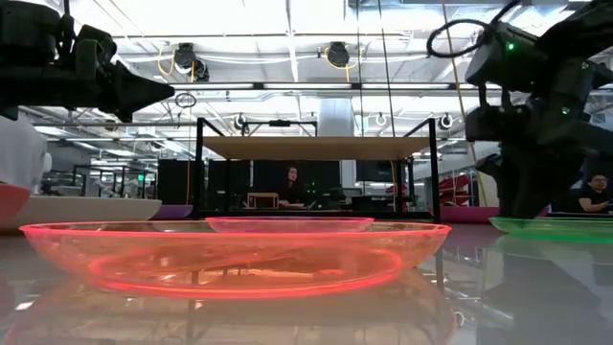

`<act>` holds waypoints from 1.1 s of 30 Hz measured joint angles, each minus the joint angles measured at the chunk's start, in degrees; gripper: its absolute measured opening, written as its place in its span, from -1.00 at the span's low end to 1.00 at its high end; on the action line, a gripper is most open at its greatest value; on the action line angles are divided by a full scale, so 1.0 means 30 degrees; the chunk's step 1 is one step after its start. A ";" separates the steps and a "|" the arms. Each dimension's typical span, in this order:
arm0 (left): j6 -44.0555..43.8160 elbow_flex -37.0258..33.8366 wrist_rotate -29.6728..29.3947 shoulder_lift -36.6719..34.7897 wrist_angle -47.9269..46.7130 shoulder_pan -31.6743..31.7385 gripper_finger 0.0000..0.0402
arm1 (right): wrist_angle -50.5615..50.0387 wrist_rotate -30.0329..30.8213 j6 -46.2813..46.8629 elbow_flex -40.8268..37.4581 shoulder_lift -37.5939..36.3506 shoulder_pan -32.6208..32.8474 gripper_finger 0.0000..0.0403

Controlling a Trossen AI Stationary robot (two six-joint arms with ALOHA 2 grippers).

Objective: Place and stack plates onto a shelf
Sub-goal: Put the small green plate on the shelf

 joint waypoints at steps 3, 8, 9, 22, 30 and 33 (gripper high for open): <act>0.0000 0.0000 0.0000 0.0000 0.0000 0.0002 -0.88 | -0.0310 0.0002 -0.0076 0.0000 -0.0015 -0.0303 -0.32; 0.0000 0.0007 0.0000 -0.0007 0.0000 0.0007 -0.88 | -0.0198 0.0177 -0.0186 0.0000 -0.0015 -0.0634 -0.43; 0.0000 0.0002 -0.0002 0.0000 0.0000 0.0006 -0.88 | -0.0173 0.0221 -0.0215 0.0000 -0.0015 -0.0661 -0.48; 0.0000 0.0000 0.0000 0.0000 0.0000 0.0000 -0.88 | 0.1454 0.0255 -0.1461 0.0007 -0.0029 -0.1402 -0.99; 0.0000 0.0007 0.0000 0.0000 0.0000 0.0000 -0.88 | 0.5648 0.0264 -0.1840 -0.0007 -0.1795 -0.2198 -1.00; 0.0000 0.0005 -0.0005 0.0000 0.0000 0.0007 -0.88 | 0.8437 0.0276 -0.1737 -0.0007 -0.2896 -0.2788 -1.00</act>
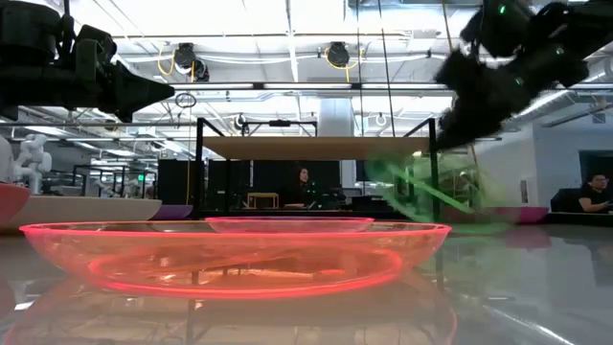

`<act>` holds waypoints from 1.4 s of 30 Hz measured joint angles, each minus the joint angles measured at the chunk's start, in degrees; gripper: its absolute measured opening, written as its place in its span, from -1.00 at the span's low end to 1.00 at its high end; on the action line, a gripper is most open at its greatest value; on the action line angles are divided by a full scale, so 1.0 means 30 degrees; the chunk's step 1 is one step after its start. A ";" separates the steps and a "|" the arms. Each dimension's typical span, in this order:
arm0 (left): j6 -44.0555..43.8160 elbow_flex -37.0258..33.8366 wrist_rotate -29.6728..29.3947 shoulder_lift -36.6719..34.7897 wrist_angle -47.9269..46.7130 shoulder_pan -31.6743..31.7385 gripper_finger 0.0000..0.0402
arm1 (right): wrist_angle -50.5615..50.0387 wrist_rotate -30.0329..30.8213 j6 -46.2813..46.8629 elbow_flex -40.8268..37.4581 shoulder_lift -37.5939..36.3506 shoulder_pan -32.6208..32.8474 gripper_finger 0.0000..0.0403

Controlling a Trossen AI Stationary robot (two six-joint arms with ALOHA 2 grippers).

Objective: Place and stack plates onto a shelf
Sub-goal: Put the small green plate on the shelf

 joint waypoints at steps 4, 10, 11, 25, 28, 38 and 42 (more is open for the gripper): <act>0.0000 -0.0004 -0.0003 -0.0007 0.0000 0.0000 -0.88 | 0.3344 0.0668 0.0335 0.0376 -0.1162 -0.1071 -1.00; -0.0002 -0.0005 -0.0003 -0.0007 0.0000 -0.0005 -0.88 | 0.7289 0.4090 0.0487 0.1532 -0.1025 -0.3563 -1.00; 0.0000 -0.0005 0.0005 -0.0003 0.0000 -0.0004 -0.88 | 0.7373 0.4158 0.0437 0.1913 -0.0778 -0.4152 -1.00; 0.0000 0.0001 0.0005 0.0000 0.0000 0.0000 -0.88 | 0.4376 0.2392 0.1344 0.6645 0.5686 -0.9804 -1.00; 0.0000 -0.0001 0.0001 -0.0001 0.0000 -0.0007 -0.88 | 0.4656 0.2405 0.1501 0.6645 0.6612 -1.0067 -1.00; 0.0000 -0.0002 0.0005 -0.0002 0.0000 -0.0007 -0.88 | 0.4681 0.2507 0.1566 0.6652 0.7642 -1.0662 -1.00; 0.0000 -0.0003 0.0005 -0.0006 0.0000 -0.0007 -0.88 | 0.4659 0.2536 0.1562 0.6652 0.7580 -1.0803 -0.99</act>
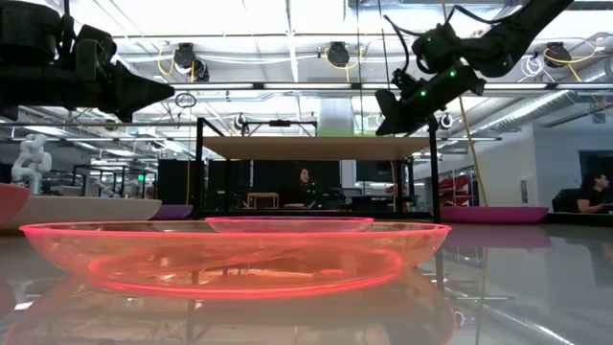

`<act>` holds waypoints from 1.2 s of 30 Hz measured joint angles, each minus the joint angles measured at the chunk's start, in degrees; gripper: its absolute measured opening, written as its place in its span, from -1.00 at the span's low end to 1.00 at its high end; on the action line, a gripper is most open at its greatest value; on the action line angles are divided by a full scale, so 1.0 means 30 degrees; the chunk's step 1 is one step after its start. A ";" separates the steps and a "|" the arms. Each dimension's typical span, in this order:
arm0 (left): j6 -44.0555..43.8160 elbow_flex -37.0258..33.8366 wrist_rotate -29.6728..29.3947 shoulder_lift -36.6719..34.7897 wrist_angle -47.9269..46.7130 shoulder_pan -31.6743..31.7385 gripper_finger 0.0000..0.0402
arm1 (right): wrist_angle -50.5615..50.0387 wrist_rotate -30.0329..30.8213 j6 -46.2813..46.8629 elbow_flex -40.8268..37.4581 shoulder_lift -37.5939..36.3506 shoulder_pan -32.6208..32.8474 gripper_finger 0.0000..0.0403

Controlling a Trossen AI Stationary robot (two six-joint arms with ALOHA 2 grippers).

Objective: Place and stack plates onto a shelf
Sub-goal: Put the small green plate on the shelf, then stack the small pink plate on the left on top of the other small green plate on the shelf

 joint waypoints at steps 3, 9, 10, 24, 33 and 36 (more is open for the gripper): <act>0.0000 -0.0001 -0.0001 0.0006 0.0000 0.0001 -0.88 | -0.0018 0.0007 -0.0092 0.0000 0.0005 -0.0066 -0.93; 0.0000 0.0006 0.0000 0.0005 0.0000 0.0001 -0.88 | -0.0160 0.0001 -0.0375 0.0000 -0.0007 -0.0058 -0.72; 0.0000 -0.0001 0.0000 0.0006 0.0000 0.0007 -0.88 | -0.0217 0.0006 -0.0394 0.0006 -0.0014 -0.0058 -0.68; 0.0000 0.0006 -0.0007 0.0006 0.0000 0.0006 -0.88 | 0.1524 -0.3793 -0.1515 -0.0007 -0.3461 0.1254 -0.48; 0.0000 -0.0001 -0.0007 0.0000 0.0000 0.0007 -0.88 | -0.0205 -0.5189 -0.1826 -0.1481 -0.8909 0.4819 -0.51; 0.0000 0.0003 -0.0003 0.0006 0.0000 0.0004 -0.88 | -0.0254 -0.5218 -0.1876 -0.2376 -1.0491 0.6065 -0.51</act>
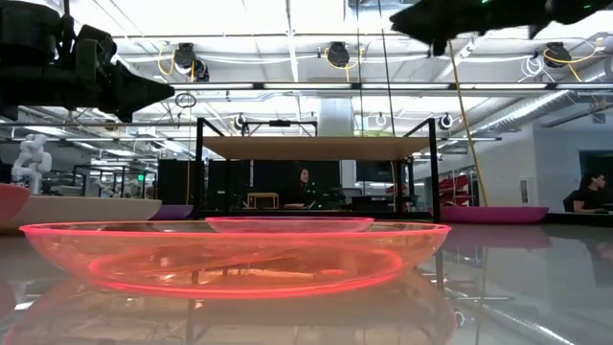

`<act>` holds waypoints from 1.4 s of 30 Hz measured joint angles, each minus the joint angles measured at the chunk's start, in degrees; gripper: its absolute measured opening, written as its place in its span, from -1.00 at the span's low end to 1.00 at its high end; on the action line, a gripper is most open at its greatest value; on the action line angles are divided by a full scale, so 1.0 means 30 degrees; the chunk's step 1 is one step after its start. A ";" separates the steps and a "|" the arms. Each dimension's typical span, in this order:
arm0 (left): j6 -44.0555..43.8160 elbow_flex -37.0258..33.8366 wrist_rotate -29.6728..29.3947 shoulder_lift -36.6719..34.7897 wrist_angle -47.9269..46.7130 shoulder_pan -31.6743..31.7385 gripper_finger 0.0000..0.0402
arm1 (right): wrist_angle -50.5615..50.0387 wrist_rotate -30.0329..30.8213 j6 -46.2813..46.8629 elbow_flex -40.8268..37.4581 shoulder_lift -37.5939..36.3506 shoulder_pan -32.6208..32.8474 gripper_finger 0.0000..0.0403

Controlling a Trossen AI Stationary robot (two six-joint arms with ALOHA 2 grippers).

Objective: Place and stack plates onto a shelf
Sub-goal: Stack the small pink plate on the left on top of the other small green plate on the shelf

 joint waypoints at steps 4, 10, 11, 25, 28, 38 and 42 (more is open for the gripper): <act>-0.0004 0.0000 0.0003 -0.0007 0.0000 0.0003 -0.88 | -0.0099 0.0037 0.0003 -0.1594 -0.1425 0.1534 -0.51; -0.0006 -0.0004 0.0002 -0.0006 0.0000 0.0001 -0.88 | 0.1602 0.0108 0.0070 -0.4399 -0.2164 0.2943 -0.51; -0.0003 0.0000 0.0003 0.0000 0.0000 -0.0004 -0.88 | 0.2329 0.0125 0.0070 -0.4865 -0.2178 0.3112 -0.51; -0.1444 -0.0004 0.0003 0.0000 0.0056 0.0002 -0.88 | 0.7989 0.0154 0.0061 -0.8058 -0.2178 0.3428 -0.51; -0.3311 -0.0002 0.0018 0.0000 0.0858 -0.0048 -0.88 | 0.8002 0.0154 0.0042 -0.8058 -0.2178 0.3428 -0.51; -0.4507 0.3348 0.0958 0.0231 -0.0888 -0.0776 -0.88 | 0.7990 0.0154 0.0007 -0.8058 -0.2178 0.3421 -0.51; -0.2562 0.6119 -0.0914 0.2143 -0.5835 -0.2376 -0.88 | 0.7988 0.0154 0.0007 -0.8058 -0.2178 0.3421 -0.51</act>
